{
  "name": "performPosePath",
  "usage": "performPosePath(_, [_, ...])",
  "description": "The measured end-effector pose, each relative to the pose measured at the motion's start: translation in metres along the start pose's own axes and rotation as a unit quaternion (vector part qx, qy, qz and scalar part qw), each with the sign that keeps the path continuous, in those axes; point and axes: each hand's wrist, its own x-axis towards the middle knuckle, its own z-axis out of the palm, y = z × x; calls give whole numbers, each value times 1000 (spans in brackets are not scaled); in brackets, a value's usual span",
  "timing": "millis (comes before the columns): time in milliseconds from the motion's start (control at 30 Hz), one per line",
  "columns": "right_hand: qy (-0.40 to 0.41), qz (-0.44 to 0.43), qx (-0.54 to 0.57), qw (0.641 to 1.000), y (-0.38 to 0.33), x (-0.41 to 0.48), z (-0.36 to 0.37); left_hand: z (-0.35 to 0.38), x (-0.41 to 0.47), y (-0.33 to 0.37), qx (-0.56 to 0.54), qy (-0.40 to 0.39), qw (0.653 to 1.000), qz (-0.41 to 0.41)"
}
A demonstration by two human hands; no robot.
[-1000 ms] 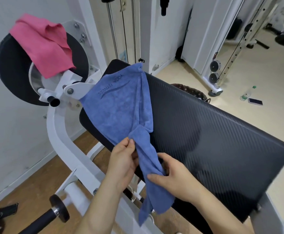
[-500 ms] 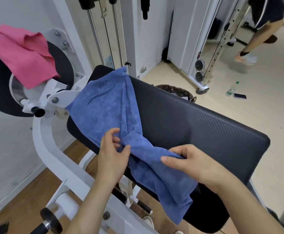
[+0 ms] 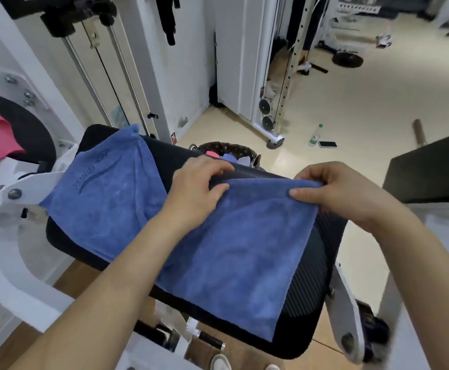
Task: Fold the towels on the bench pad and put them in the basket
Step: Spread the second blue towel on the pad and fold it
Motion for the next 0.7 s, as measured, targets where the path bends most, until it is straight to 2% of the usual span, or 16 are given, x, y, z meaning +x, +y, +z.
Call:
performPosePath(67, [61,14,-108,992,14,14,-9,17,-8,19,20,64,998,19])
performPosePath(100, [75,20,-155,985,19,20,-12,27,-22,30,1,58,998,26])
performPosePath(200, [61,14,-223,973,35,29,-15,66,-88,66,38,-92,995,32])
performPosePath(300, [38,0,-220,975,43,32,-15,106,-141,75,89,-159,983,-17])
performPosePath(467, [63,-26,-229,971,48,41,-13,123,-158,85,126,-126,982,-55])
performPosePath(600, [79,-38,-181,979,50,41,-16,124,-160,85,86,-101,985,-107])
performPosePath(700, [117,-31,-160,980,54,36,-25,117,-164,96,55,-151,979,-127])
